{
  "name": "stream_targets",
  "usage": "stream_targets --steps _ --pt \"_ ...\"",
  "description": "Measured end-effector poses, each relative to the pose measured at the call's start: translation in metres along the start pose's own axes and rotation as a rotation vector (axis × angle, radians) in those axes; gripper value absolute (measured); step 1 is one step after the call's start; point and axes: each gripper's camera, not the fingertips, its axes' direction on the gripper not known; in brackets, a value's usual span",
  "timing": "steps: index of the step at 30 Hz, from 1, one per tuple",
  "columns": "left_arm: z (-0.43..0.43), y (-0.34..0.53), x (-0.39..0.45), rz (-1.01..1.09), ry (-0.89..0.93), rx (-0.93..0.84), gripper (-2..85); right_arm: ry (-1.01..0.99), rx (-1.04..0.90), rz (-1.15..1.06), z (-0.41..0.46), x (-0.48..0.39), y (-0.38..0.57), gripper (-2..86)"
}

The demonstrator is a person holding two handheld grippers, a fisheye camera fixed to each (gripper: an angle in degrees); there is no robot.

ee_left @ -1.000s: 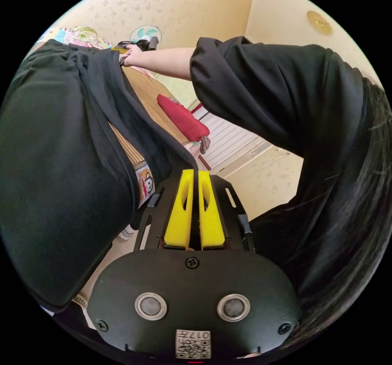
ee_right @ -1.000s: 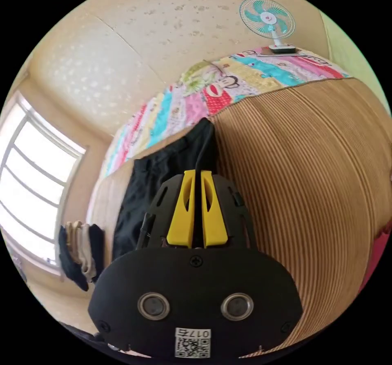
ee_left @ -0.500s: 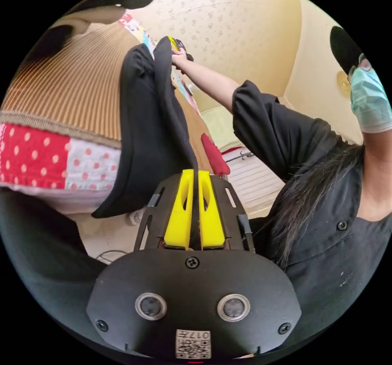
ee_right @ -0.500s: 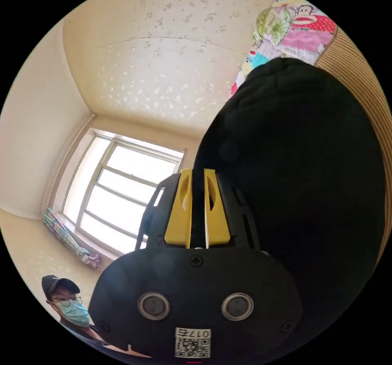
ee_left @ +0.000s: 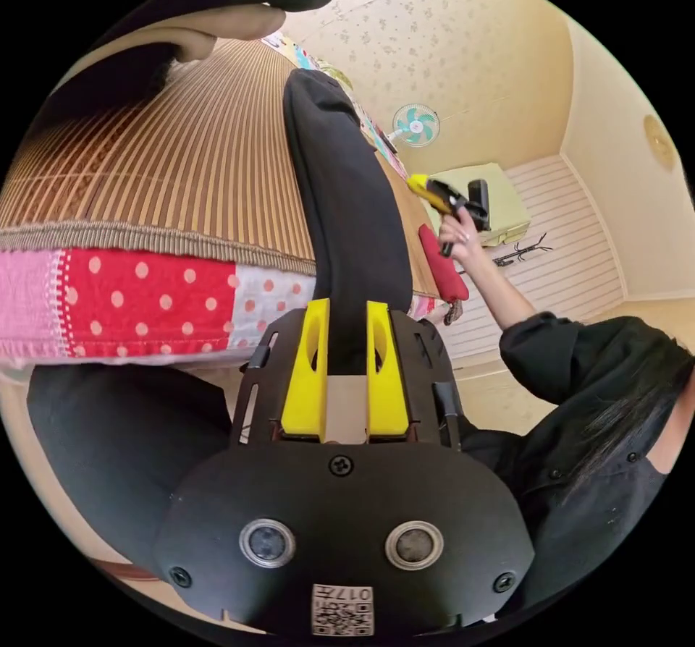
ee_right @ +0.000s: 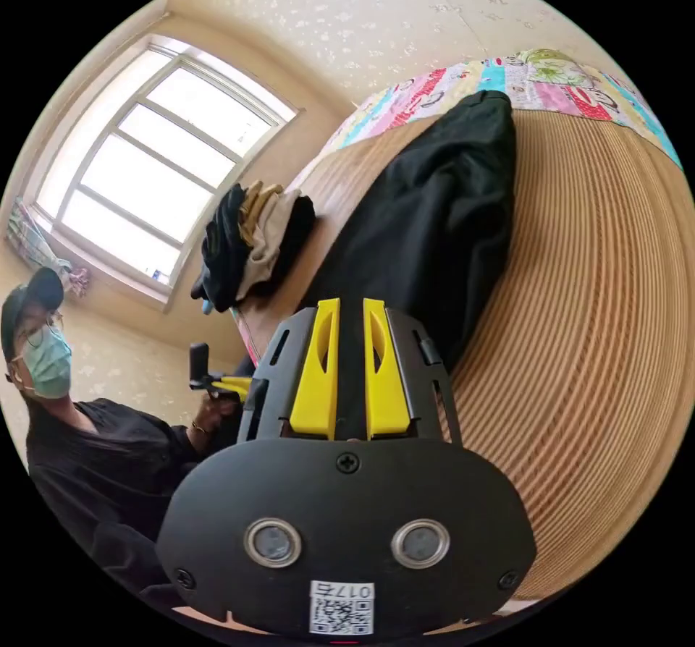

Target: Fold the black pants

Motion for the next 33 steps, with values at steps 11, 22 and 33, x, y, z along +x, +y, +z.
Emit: stream_targets --steps 11,22,33 --pt "0.024 -0.019 0.027 -0.023 -0.123 -0.003 2.8 0.089 0.175 0.198 0.016 -0.069 0.141 8.8" --pt "-0.019 -0.009 0.097 0.136 -0.093 0.035 -0.6 -0.172 0.331 0.107 -0.06 -0.117 0.141 1.2" --pt "-0.005 0.039 0.06 -0.049 -0.305 -0.052 -0.6 -0.087 0.251 0.255 -0.058 -0.087 0.184 0.8"
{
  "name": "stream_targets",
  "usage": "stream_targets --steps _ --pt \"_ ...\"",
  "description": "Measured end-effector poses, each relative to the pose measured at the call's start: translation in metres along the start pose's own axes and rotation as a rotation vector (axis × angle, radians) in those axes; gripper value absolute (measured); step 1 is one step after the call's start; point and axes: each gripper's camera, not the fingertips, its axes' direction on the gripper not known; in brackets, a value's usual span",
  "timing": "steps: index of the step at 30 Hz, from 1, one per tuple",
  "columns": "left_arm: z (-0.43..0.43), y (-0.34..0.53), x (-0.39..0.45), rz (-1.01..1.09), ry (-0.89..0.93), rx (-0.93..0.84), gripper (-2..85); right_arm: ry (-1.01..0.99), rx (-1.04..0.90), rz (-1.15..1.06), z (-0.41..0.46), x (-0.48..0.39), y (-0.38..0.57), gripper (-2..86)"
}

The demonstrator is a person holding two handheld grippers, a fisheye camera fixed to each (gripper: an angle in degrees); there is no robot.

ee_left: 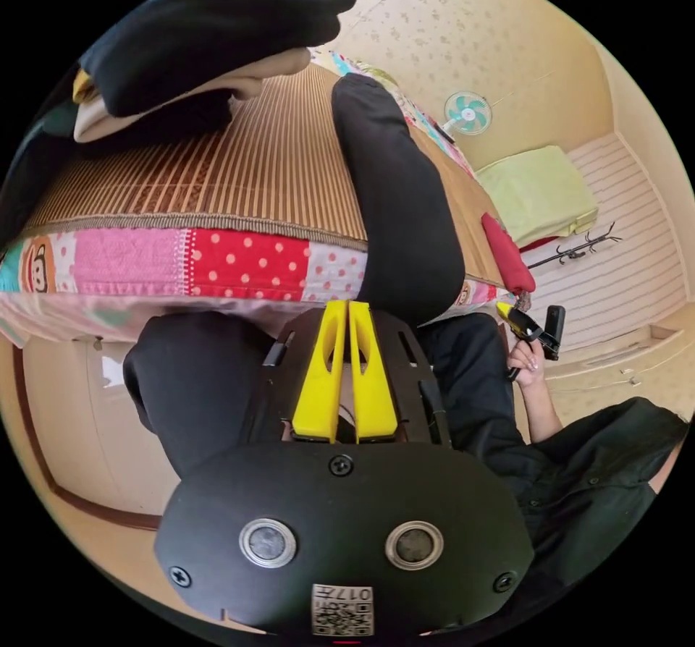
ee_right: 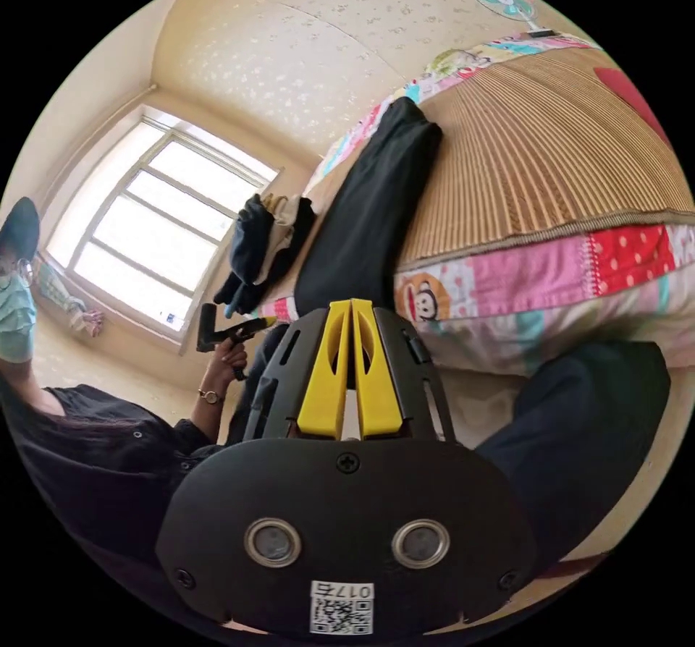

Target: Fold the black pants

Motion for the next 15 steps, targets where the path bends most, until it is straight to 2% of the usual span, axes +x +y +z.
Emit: stream_targets --steps 4,11,15 --pt "0.005 -0.016 0.008 0.043 0.081 0.054 2.8 0.007 -0.007 -0.022 0.009 -0.007 -0.018 2.6" --pt "0.041 -0.055 0.018 0.083 -0.013 0.02 8.5 0.118 -0.054 -0.051 0.058 -0.023 -0.073 8.0" --pt "0.059 -0.053 0.022 0.091 0.008 0.018 6.9 0.096 -0.103 -0.057 0.092 -0.03 -0.095 8.2"
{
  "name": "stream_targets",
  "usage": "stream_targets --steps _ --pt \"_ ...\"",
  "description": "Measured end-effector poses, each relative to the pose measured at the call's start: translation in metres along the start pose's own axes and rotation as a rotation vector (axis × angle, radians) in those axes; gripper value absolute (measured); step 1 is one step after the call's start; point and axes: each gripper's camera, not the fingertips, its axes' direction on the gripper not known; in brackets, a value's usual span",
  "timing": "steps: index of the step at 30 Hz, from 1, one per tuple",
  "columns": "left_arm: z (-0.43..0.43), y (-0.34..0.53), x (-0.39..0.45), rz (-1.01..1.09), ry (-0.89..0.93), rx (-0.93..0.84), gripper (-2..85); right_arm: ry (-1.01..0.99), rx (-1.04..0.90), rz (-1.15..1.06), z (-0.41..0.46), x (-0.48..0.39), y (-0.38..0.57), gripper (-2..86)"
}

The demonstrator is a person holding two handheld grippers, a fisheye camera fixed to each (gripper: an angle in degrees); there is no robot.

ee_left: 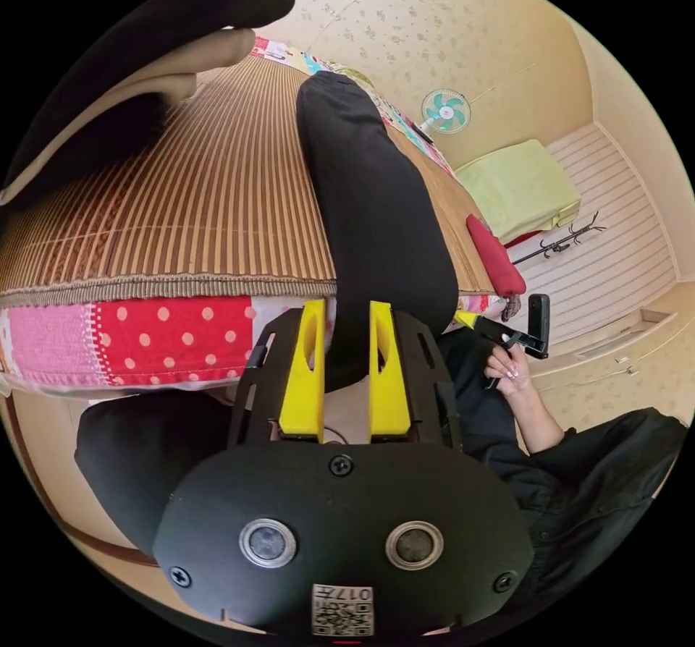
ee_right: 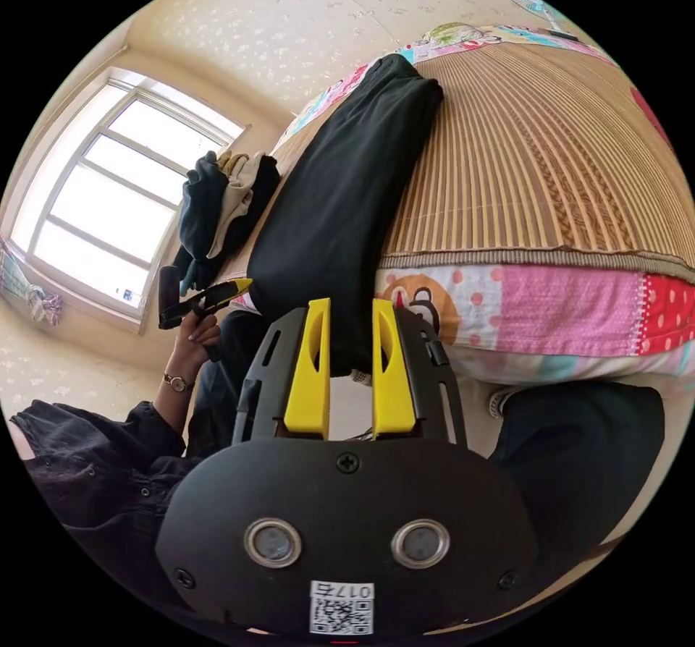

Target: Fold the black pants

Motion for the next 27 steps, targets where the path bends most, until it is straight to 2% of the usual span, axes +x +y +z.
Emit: stream_targets --steps 2,5,10,12,18,22,27 --pt "0.0 0.005 -0.003 -0.022 0.024 0.019 4.5 0.062 0.007 0.011 0.006 -0.002 -0.005 7.0" --pt "-0.002 0.01 -0.001 0.001 0.037 -0.019 3.6 0.029 -0.027 -0.033 0.005 -0.002 -0.01 4.5" --pt "0.014 0.038 0.015 0.065 0.096 -0.275 3.5 -0.01 -0.24 -0.127 -0.018 0.001 0.004 3.6" --pt "0.019 0.053 0.01 0.012 0.117 -0.297 4.0 -0.042 -0.273 -0.135 -0.03 0.004 0.011 3.6" --pt "-0.013 0.041 -0.006 -0.021 0.118 0.0 6.4 0.077 -0.251 -0.03 -0.039 0.028 -0.016 4.7" --pt "-0.003 0.004 -0.011 -0.015 0.07 0.03 7.8 0.081 -0.125 -0.014 -0.047 0.033 -0.056 9.8" --pt "0.01 -0.002 -0.012 -0.006 0.024 0.017 8.2 0.046 -0.036 -0.008 -0.043 0.039 -0.081 10.3"
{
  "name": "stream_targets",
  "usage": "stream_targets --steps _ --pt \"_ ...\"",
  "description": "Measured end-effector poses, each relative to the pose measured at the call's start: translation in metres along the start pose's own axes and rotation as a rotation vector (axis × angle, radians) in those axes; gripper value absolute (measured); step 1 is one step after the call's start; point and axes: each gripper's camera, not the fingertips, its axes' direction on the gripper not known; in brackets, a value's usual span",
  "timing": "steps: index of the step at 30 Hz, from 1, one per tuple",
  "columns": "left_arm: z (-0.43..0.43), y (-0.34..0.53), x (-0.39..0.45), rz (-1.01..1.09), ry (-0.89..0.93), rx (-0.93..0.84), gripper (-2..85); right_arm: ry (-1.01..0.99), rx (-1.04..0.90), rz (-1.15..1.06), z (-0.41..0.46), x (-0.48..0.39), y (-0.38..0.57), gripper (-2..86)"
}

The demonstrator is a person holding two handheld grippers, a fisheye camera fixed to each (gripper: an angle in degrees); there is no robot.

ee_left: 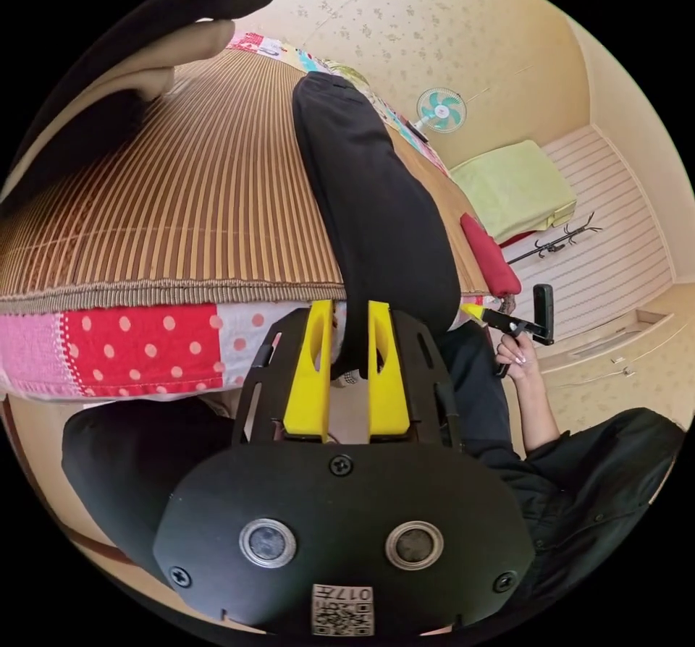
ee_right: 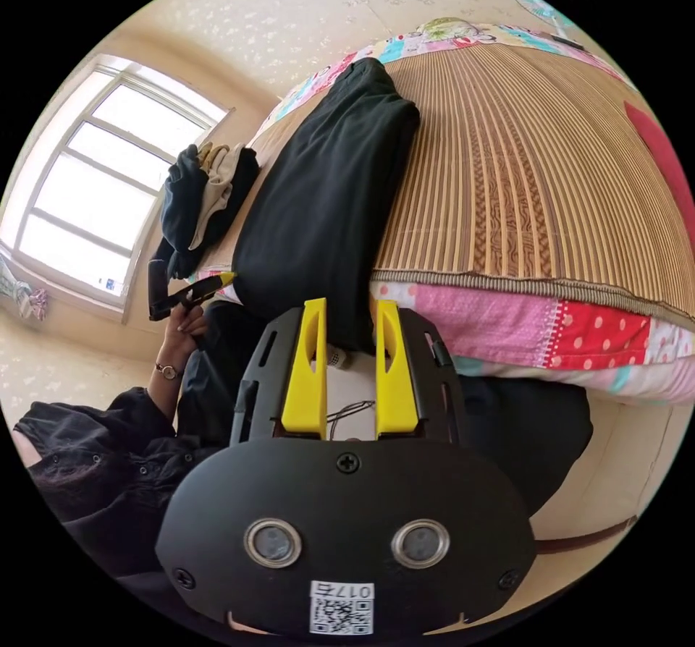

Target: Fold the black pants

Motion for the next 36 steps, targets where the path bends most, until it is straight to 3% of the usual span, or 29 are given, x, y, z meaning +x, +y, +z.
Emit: stream_targets --steps 9,18,27,36 --pt "0.016 0.015 -0.018 -0.023 0.144 -0.005 8.1 -0.282 0.011 0.067 0.006 0.054 -0.01 9.5" --pt "0.009 0.044 -0.013 0.09 0.087 -0.177 4.4 -0.155 -0.118 -0.028 -0.008 0.033 0.0 4.6" --pt "0.01 0.055 -0.061 -0.002 0.24 -0.066 9.0 -0.265 -0.014 0.012 -0.025 0.066 -0.011 9.5" --pt "0.028 0.099 -0.076 -0.034 0.264 -0.015 6.8 -0.434 -0.025 0.05 -0.028 0.089 -0.008 7.1"
